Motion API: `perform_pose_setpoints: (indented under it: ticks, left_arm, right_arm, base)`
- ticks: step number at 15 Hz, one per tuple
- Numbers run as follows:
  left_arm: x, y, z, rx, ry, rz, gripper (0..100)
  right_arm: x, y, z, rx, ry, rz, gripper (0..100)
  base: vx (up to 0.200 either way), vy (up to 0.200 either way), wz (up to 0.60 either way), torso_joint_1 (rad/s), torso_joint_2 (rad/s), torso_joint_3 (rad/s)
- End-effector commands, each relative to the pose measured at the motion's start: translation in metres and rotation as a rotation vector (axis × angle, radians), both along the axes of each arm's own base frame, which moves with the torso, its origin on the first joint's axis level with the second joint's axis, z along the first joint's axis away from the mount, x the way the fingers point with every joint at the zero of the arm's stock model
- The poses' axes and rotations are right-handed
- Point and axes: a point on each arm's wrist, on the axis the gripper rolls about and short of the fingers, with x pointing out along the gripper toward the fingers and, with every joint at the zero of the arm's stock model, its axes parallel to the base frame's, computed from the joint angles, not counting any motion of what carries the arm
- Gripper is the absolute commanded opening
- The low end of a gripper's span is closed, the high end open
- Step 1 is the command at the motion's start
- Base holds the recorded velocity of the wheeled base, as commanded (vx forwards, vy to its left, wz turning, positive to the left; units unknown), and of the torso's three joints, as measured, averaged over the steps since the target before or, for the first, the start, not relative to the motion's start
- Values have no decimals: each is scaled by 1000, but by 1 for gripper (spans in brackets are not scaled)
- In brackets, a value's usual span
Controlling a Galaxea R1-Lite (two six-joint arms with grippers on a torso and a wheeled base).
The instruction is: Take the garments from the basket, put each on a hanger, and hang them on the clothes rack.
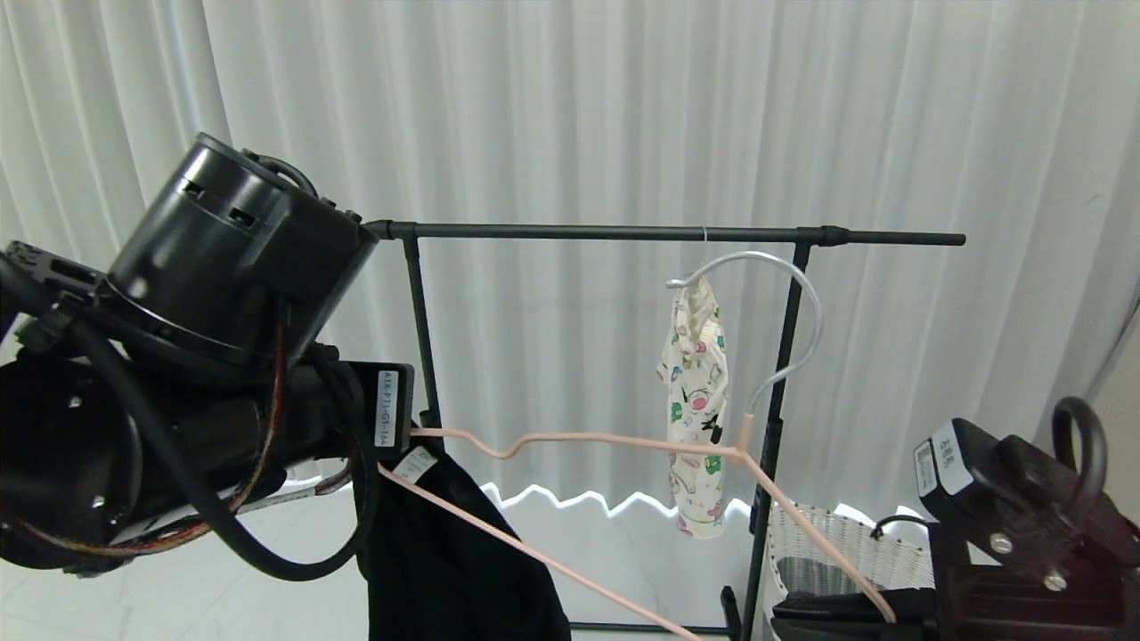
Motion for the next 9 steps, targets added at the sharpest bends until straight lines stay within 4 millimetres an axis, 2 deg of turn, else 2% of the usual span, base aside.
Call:
perform_pose_setpoints:
  ticks: [1,5,9]
  left_arm:
    - [-5,-2,3,-6,-7,-24,0]
    - [-12,3,9,-20,-28,-36,0]
    - [-25,0,15,-41,-47,-94,0]
  right_arm:
    - [5,9,-6,-9,27,-12,0]
    - [11,20,-10,10,49,-27,0]
    - [18,37,-13,-1,55,-15,0]
  base:
    - [0,0,0,0,0,0]
    - [0,0,0,0,0,0]
    - [0,0,0,0,0,0]
